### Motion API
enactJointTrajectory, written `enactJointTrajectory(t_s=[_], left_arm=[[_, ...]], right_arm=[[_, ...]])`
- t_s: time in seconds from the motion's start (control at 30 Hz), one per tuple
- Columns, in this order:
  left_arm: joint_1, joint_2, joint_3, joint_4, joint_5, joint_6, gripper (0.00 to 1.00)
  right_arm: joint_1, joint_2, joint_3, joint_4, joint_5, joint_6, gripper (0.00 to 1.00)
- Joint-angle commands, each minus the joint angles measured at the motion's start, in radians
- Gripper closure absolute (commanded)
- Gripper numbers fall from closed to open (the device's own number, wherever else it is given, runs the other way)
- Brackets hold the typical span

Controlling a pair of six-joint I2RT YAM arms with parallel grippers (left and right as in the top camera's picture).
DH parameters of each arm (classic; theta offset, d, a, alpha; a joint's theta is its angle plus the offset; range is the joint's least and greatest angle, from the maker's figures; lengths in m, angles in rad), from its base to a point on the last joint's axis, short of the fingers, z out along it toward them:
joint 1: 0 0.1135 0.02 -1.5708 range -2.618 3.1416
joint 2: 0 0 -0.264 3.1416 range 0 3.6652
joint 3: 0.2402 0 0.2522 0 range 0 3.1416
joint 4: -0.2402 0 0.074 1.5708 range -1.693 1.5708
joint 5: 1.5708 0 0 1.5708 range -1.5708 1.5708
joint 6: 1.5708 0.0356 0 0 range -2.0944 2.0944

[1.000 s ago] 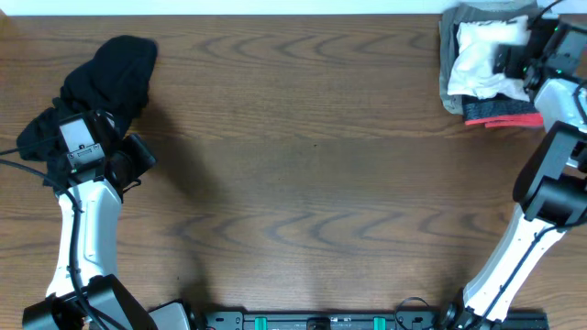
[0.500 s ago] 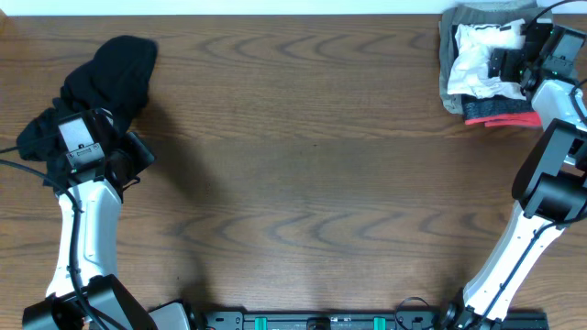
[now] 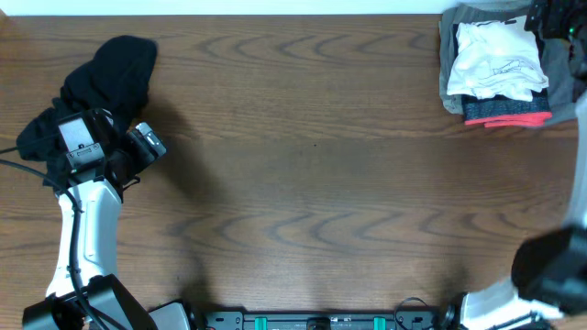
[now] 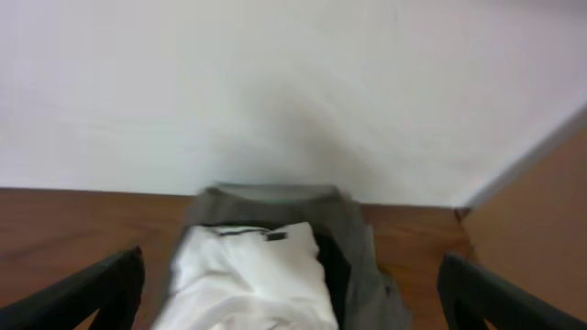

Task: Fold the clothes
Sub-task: 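Release the shirt and press it down on the stack with the right gripper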

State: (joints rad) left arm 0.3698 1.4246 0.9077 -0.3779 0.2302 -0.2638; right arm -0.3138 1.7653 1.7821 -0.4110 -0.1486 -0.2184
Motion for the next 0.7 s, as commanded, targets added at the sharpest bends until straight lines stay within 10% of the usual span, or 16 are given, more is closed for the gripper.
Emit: enactJointTrajectory(t_s=[0.0,0.67], left_arm=[[-0.002,0.006,0.013,-0.002,0.001,0.004,0.02],[-0.002,0.006,0.012,-0.002,0.001,0.004,0.02]], right_arm=[[0.034,-0.100,0.004,-0.112,-0.100,0.005,0.01],[0.098,-0.179,0.004,-0.238,-0.386,0.004,0.01]])
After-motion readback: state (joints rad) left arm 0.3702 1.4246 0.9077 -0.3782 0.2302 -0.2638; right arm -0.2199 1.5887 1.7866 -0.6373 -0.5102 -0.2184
